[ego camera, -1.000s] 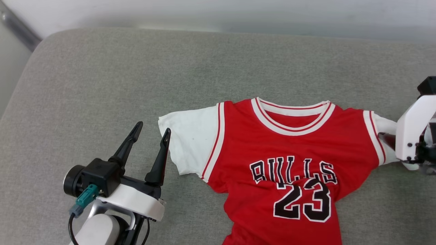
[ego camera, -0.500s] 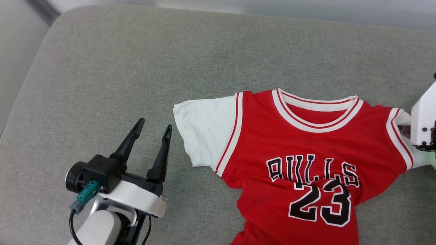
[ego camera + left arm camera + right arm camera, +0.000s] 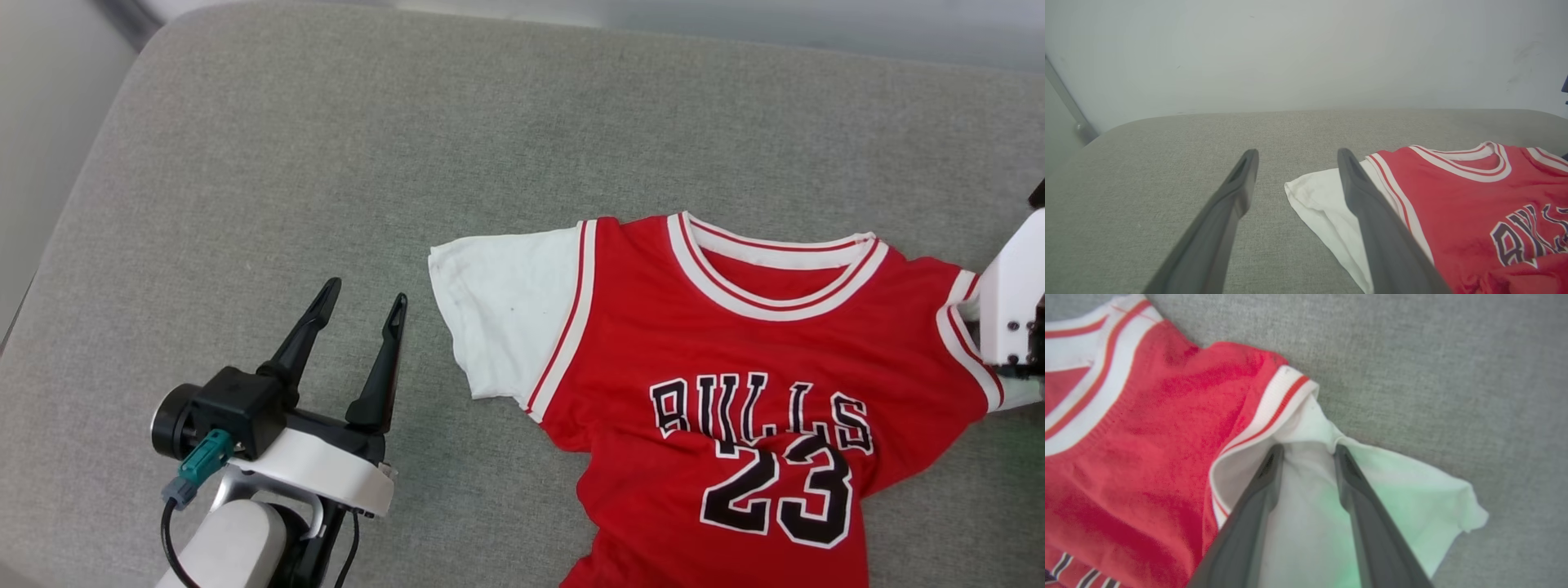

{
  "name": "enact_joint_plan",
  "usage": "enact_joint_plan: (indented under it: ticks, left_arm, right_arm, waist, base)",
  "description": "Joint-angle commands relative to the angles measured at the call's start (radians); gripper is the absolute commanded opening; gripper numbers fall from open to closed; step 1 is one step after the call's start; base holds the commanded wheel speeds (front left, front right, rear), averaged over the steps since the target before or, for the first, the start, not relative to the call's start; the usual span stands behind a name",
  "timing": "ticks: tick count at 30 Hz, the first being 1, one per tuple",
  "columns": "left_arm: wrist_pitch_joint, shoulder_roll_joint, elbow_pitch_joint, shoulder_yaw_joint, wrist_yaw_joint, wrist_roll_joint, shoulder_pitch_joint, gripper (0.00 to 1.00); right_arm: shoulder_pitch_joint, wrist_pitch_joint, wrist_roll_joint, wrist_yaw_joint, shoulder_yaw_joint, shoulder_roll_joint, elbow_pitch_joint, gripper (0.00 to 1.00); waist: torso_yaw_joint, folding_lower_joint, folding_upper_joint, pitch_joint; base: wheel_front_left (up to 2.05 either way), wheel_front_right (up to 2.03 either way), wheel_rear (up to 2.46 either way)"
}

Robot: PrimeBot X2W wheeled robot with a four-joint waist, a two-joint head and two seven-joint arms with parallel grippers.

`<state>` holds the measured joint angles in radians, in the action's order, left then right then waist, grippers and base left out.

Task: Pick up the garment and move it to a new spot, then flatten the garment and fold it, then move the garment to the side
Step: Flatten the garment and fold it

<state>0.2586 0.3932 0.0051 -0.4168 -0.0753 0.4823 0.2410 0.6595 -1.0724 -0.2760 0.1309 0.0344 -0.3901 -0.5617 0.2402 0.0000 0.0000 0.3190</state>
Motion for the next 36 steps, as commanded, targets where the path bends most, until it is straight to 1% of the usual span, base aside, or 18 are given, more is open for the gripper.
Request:
enact_joint_plan:
  ticks: [1, 7, 8, 11, 15, 19, 21, 24, 27, 29, 31, 33, 36]
  left_arm:
    - [0.004, 0.002, 0.003, 0.003, -0.004, 0.002, -0.006, 1.00]
    - [-0.002, 0.017, 0.004, 0.007, -0.007, 0.007, -0.022, 1.00]
    - [-0.010, 0.028, 0.002, 0.008, -0.008, 0.009, -0.028, 1.00]
    - [-0.033, 0.043, -0.003, 0.007, -0.003, 0.015, -0.029, 1.00]
    - [-0.125, 0.082, -0.006, -0.001, 0.022, 0.041, -0.004, 1.00]
    - [-0.299, 0.135, 0.008, -0.014, 0.074, 0.090, 0.076, 1.00]
    - [-0.415, 0.160, 0.033, -0.026, 0.108, 0.122, 0.139, 1.00]
    - [-0.609, 0.182, 0.089, -0.050, 0.148, 0.188, 0.245, 1.00]
    - [-0.806, 0.207, 0.157, -0.078, 0.171, 0.248, 0.354, 1.00]
    - [-0.905, 0.216, 0.203, -0.097, 0.182, 0.273, 0.414, 1.00]
    - [-0.979, 0.222, 0.250, -0.119, 0.188, 0.288, 0.463, 1.00]
    - [-1.024, 0.222, 0.294, -0.131, 0.193, 0.301, 0.497, 1.00]
    - [-1.049, 0.217, 0.336, -0.144, 0.197, 0.311, 0.525, 1.00]
  right_arm:
    - [-0.061, -0.016, -0.009, 0.000, -0.012, 0.005, -0.034, 0.00]
    - [-0.104, 0.011, -0.066, -0.001, -0.014, 0.005, -0.002, 0.00]
    - [-0.140, 0.020, -0.104, -0.001, -0.021, 0.004, 0.044, 0.00]
    - [-0.183, 0.031, -0.129, -0.001, -0.041, -0.013, 0.114, 0.00]
    - [-0.231, 0.046, -0.174, 0.000, -0.049, -0.010, 0.235, 0.00]
    - [-0.263, 0.039, -0.192, 0.000, -0.053, -0.007, 0.346, 0.00]
    - [-0.270, 0.030, -0.193, 0.000, -0.057, 0.001, 0.393, 0.00]
    - [-0.266, 0.017, -0.189, 0.000, -0.064, 0.012, 0.451, 0.00]
    - [-0.249, 0.009, -0.184, 0.000, -0.079, 0.028, 0.495, 0.00]
    - [-0.237, 0.007, -0.183, 0.000, -0.091, 0.035, 0.516, 0.00]
    - [-0.225, 0.006, -0.182, 0.000, -0.100, 0.043, 0.532, 0.00]
    - [-0.217, 0.006, -0.182, 0.000, -0.111, 0.051, 0.542, 0.00]
    - [-0.206, 0.007, -0.184, 0.000, -0.120, 0.055, 0.547, 0.00]
  waist:
    - [-0.009, 0.0000, 0.0000, -0.011]
    - [-0.045, 0.0000, 0.0000, -0.059]
    - [-0.065, 0.0000, 0.0000, -0.083]
    - [-0.087, 0.0000, 0.0000, -0.100]
    - [-0.117, 0.0000, 0.0000, -0.112]
    - [-0.145, 0.0000, 0.0000, -0.108]
    - [-0.158, 0.0000, 0.0000, -0.098]
    - [-0.178, 0.0000, 0.0000, -0.079]
    - [-0.199, 0.0000, 0.0000, -0.057]
    - [-0.213, 0.0000, 0.0000, -0.044]
    - [-0.227, 0.0000, 0.0000, -0.031]
    - [-0.240, 0.0000, 0.0000, -0.019]
    - [-0.251, 0.0000, 0.0000, -0.007]
  base:
    - [0.00, 0.00, 0.00]
    - [0.00, 0.00, 0.00]
    - [0.00, 0.00, 0.00]
    - [0.00, 0.00, 0.00]
    - [0.00, 0.00, 0.00]
    - [0.00, 0.00, 0.00]
    - [0.00, 0.00, 0.00]
    - [0.00, 0.00, 0.00]
    - [0.00, 0.00, 0.00]
    - [0.00, 0.00, 0.00]
    - [0.00, 0.00, 0.00]
    - [0.00, 0.00, 0.00]
    - [0.00, 0.00, 0.00]
